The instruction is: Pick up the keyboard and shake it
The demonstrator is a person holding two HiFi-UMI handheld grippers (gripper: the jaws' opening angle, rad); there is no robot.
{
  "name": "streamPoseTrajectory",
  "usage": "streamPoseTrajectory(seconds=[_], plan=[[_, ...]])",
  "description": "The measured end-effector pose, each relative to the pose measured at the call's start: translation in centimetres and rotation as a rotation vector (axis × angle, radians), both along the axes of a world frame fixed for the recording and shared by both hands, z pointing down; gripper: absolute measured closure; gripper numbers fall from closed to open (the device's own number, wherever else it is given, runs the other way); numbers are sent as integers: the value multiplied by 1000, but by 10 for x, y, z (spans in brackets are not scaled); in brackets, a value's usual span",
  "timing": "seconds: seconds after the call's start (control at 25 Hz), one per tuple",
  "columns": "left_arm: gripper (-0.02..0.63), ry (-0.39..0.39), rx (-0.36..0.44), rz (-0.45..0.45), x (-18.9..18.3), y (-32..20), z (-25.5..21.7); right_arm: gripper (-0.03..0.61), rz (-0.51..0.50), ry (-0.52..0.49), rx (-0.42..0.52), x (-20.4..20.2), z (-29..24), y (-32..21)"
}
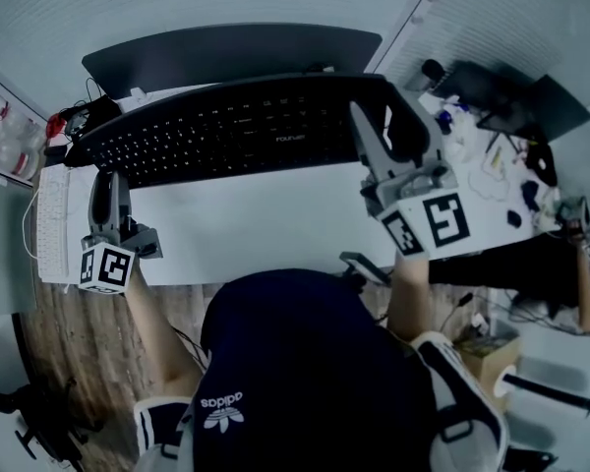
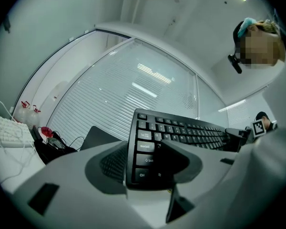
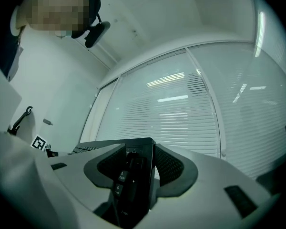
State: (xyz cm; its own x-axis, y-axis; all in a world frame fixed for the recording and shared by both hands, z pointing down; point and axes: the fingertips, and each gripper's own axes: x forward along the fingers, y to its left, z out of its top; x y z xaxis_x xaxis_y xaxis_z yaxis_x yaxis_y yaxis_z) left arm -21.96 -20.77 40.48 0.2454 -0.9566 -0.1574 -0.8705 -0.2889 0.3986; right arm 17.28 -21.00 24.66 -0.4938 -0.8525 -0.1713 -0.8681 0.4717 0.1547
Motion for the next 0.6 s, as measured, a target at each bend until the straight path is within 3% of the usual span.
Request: streamPoseTrajectory(seconds=[0.6], plan=[[394, 13, -17, -18, -4, 6, 2, 414, -27, -61, -20, 3, 7, -4]])
